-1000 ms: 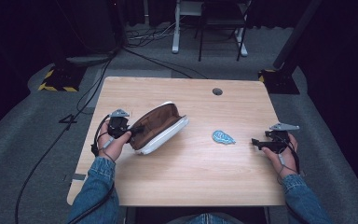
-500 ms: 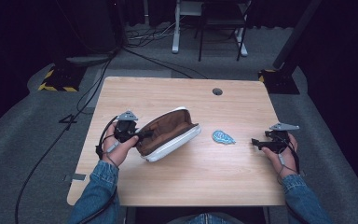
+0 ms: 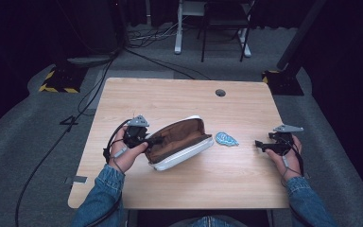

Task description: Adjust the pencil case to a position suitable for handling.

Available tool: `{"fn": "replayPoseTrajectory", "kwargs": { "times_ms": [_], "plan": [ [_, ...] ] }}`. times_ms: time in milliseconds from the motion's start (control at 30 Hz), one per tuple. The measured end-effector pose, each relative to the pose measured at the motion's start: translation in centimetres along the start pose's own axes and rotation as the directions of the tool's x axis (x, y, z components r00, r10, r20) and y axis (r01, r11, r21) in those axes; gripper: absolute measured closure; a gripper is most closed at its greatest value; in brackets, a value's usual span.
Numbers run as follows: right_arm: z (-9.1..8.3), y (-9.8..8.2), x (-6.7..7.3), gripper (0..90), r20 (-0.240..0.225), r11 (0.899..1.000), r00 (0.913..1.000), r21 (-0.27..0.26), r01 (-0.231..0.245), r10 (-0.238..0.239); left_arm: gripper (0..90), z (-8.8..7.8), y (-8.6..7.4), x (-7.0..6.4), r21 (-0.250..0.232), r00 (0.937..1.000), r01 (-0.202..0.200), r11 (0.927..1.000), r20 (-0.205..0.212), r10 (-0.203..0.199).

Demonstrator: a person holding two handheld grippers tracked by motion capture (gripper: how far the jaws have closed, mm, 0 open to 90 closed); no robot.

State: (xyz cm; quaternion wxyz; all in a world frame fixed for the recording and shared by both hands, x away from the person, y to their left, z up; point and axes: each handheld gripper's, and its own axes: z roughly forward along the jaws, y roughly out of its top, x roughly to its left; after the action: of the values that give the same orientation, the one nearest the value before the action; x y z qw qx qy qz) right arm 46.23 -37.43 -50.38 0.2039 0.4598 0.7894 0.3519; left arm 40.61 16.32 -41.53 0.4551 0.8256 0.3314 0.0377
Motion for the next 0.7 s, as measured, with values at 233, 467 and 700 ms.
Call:
{"fn": "replayPoseTrajectory", "kwargs": {
  "times_ms": [233,467,700],
  "plan": [
    [0.0,0.0,0.0,18.7,0.000,1.000,1.0000,0.000,0.000,0.000,84.4,1.0,0.2,-0.9,0.023,0.9991,-0.027,0.9994,0.033,0.026],
    [0.0,0.0,0.0,18.8,0.000,1.000,1.0000,0.000,0.001,-0.001,84.3,2.2,0.1,-1.6,0.047,0.9969,-0.049,0.9977,0.064,0.046],
    [0.0,0.0,0.0,18.8,0.000,1.000,1.0000,0.000,0.000,0.000,84.2,3.1,0.1,-2.3,0.054,0.9927,-0.070,0.9961,0.102,0.065]
  ]
}}
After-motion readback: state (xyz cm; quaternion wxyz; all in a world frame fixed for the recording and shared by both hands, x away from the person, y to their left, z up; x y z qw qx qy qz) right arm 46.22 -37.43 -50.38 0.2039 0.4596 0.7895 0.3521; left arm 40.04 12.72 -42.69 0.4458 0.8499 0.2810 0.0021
